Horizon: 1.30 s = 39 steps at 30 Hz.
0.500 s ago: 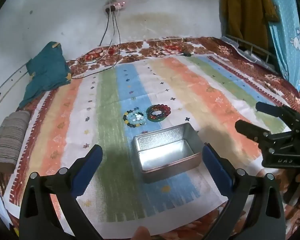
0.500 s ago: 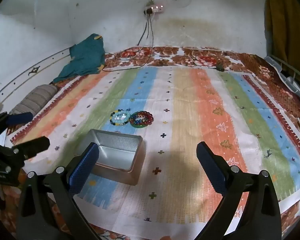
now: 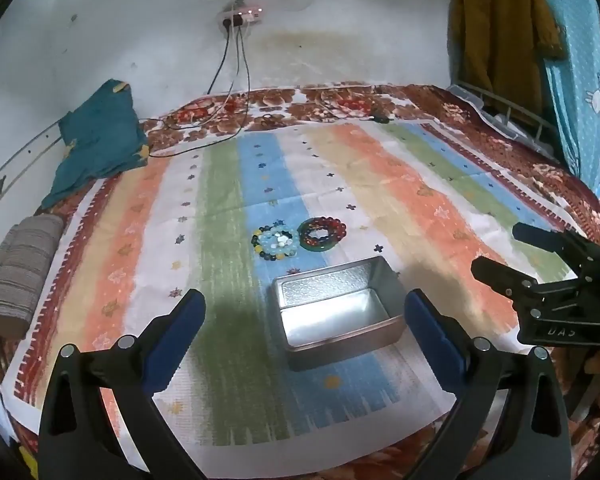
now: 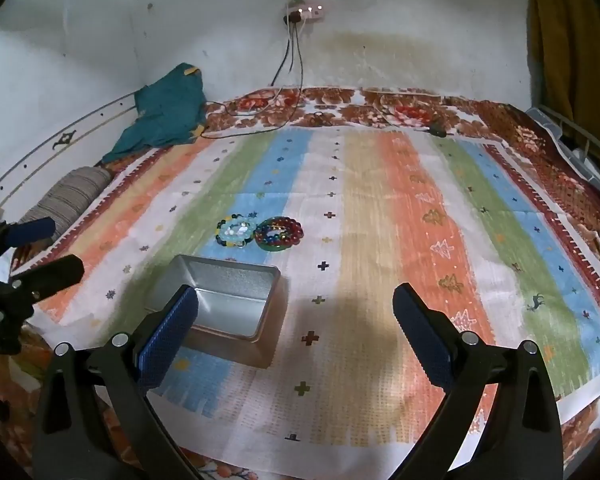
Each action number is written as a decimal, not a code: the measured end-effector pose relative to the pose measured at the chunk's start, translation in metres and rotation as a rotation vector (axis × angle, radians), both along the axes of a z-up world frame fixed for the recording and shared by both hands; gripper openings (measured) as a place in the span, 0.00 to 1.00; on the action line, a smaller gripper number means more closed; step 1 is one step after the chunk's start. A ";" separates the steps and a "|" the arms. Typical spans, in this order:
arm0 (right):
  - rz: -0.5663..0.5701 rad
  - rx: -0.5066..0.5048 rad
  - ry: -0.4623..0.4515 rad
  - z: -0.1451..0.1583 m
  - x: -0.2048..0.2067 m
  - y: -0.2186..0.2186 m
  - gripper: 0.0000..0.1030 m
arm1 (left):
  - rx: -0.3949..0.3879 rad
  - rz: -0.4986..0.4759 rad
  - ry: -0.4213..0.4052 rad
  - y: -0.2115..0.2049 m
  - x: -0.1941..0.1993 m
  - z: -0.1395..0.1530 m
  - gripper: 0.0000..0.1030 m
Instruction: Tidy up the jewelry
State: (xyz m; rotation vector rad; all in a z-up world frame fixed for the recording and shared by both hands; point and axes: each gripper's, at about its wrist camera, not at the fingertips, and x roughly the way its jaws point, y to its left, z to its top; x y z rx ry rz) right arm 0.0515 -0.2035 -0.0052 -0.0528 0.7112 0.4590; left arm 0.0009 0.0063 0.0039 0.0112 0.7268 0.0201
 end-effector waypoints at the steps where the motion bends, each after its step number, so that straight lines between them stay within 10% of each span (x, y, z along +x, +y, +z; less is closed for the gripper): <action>1: -0.003 -0.010 -0.002 0.001 0.000 0.005 0.96 | -0.004 0.004 0.001 0.001 0.000 0.000 0.95; 39: 0.006 -0.025 -0.006 0.002 -0.002 0.011 0.96 | 0.010 0.068 0.011 0.006 0.002 -0.001 0.95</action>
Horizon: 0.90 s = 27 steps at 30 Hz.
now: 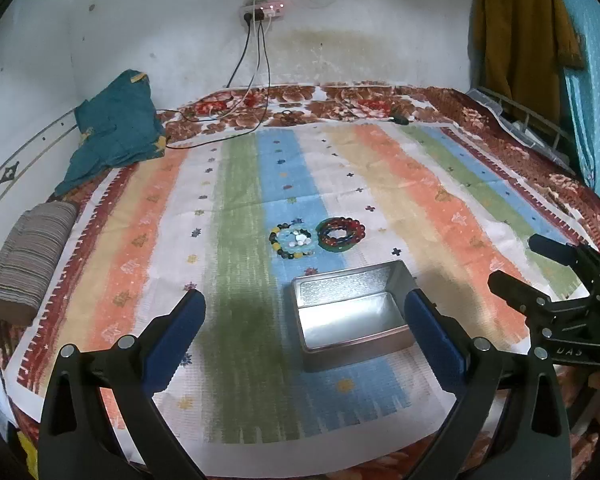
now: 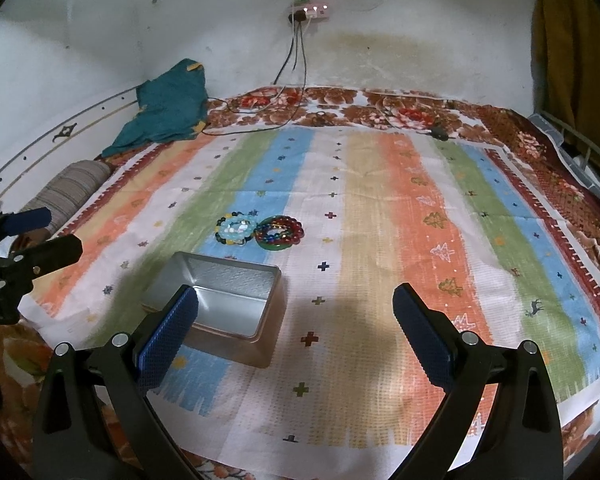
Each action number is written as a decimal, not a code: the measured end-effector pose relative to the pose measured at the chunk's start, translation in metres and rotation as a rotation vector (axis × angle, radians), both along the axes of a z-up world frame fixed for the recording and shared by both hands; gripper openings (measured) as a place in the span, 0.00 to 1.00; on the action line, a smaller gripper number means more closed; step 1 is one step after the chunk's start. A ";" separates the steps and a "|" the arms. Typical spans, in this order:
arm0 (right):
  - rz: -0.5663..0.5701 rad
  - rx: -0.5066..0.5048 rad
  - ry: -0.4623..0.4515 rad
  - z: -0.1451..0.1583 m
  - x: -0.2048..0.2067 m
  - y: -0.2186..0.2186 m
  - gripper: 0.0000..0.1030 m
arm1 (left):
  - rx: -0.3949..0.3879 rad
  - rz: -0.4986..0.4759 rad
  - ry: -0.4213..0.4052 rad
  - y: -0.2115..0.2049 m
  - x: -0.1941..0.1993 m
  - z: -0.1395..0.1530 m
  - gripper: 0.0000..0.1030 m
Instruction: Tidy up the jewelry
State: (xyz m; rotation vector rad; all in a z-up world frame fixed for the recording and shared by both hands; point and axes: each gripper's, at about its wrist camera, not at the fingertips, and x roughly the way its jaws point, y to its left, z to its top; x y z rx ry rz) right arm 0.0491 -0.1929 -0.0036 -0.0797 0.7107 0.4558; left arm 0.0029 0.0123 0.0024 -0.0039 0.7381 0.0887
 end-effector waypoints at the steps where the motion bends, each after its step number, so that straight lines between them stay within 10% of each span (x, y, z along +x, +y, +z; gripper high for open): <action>1: -0.003 -0.001 0.002 0.000 0.001 0.000 0.96 | 0.003 0.002 0.001 -0.001 0.000 0.000 0.95; 27: -0.015 -0.003 0.041 -0.001 0.023 0.007 0.96 | 0.037 0.066 0.075 0.011 0.033 -0.007 0.95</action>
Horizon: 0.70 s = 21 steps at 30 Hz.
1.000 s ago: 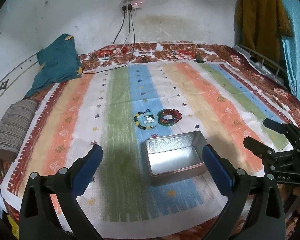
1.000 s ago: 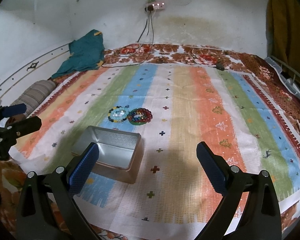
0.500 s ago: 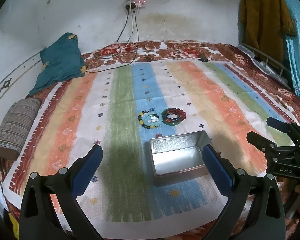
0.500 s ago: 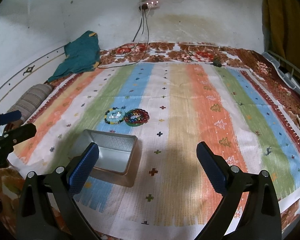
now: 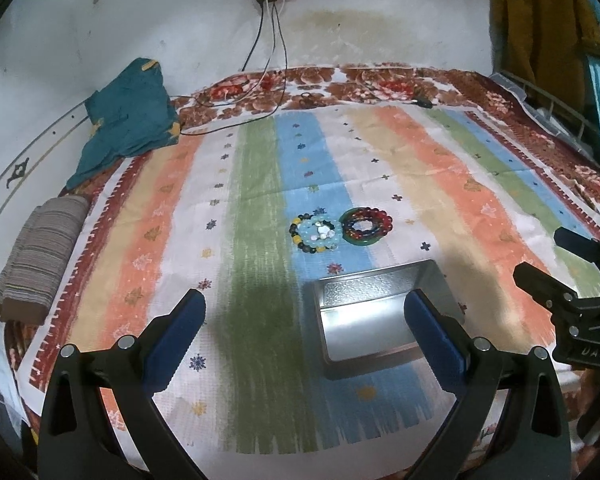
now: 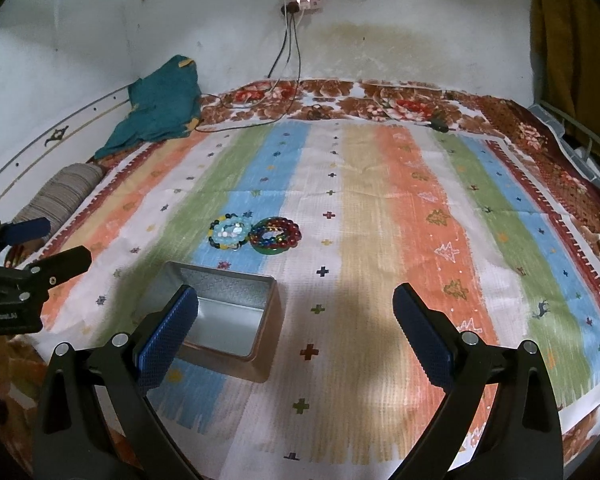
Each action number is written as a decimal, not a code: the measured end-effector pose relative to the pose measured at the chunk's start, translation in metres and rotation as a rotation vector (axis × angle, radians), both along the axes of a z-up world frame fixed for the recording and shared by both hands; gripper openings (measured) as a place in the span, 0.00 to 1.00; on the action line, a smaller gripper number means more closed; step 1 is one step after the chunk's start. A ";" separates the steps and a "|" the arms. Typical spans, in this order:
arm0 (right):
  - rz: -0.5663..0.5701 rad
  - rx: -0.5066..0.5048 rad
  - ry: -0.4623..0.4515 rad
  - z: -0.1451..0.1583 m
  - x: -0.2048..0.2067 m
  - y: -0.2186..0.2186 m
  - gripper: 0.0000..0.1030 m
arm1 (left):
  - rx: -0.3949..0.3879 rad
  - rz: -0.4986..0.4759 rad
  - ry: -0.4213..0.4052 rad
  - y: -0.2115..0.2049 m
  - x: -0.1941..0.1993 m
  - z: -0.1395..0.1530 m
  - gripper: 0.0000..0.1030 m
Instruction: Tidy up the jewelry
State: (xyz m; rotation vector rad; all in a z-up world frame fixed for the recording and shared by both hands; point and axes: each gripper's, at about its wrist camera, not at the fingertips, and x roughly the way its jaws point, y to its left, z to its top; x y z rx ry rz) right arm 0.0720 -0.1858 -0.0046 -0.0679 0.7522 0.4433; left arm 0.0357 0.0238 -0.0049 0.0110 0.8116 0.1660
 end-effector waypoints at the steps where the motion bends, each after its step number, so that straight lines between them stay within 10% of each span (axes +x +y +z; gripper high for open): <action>1: 0.001 -0.001 0.006 -0.001 0.003 0.001 0.96 | 0.004 0.005 0.001 0.001 0.002 0.000 0.95; 21: -0.004 -0.044 0.048 -0.012 0.051 0.018 0.96 | -0.041 0.069 0.093 0.022 0.055 -0.017 0.95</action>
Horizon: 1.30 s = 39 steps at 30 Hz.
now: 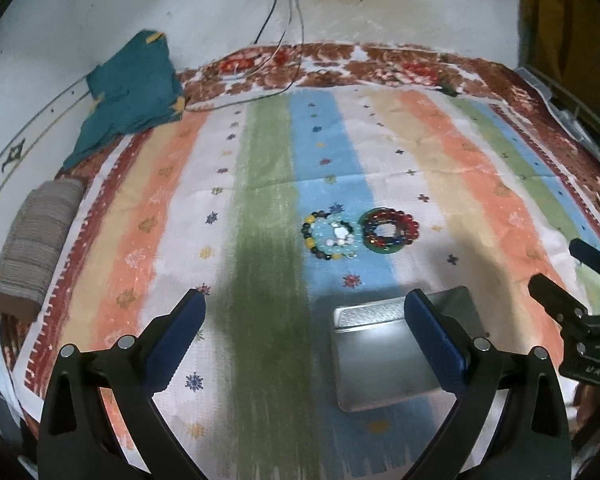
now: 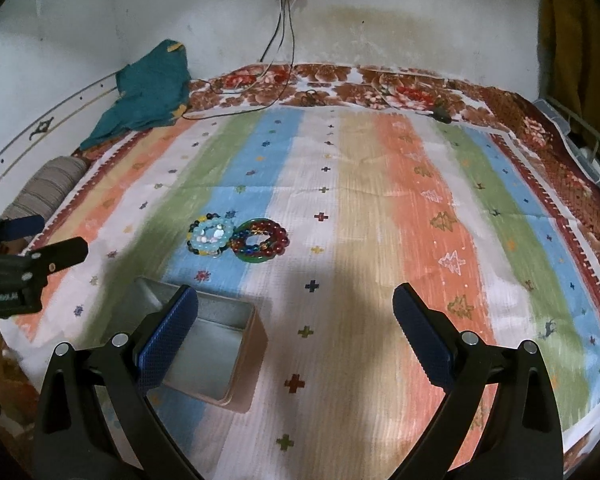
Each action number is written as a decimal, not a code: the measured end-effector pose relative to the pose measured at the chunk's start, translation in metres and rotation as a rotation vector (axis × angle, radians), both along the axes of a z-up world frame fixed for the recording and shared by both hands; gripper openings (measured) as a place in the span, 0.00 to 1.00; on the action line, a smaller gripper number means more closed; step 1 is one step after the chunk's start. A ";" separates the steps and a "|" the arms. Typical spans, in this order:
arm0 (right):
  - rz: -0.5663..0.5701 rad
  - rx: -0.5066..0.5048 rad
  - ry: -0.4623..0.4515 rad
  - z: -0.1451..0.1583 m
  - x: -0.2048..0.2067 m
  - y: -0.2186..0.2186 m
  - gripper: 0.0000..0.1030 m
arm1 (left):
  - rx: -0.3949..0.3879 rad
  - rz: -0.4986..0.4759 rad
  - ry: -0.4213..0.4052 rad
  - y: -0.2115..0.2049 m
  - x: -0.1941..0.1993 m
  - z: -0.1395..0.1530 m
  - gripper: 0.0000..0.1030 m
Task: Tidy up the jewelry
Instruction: 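Move left tool to aqua bracelet while right tool approaches multicolour bracelet in jade bangle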
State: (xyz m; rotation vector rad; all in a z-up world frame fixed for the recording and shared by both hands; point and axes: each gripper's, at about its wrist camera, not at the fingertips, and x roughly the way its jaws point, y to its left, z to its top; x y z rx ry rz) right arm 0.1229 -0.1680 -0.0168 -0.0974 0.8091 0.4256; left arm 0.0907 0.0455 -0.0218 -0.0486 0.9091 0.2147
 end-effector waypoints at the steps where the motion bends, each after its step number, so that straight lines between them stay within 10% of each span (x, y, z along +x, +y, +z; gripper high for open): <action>1: 0.002 0.003 0.007 -0.001 0.002 0.001 0.96 | -0.009 0.010 0.009 0.004 0.003 -0.002 0.95; 39: 0.000 0.119 0.278 -0.042 0.080 0.028 0.96 | -0.056 0.087 0.136 0.031 0.086 -0.039 0.95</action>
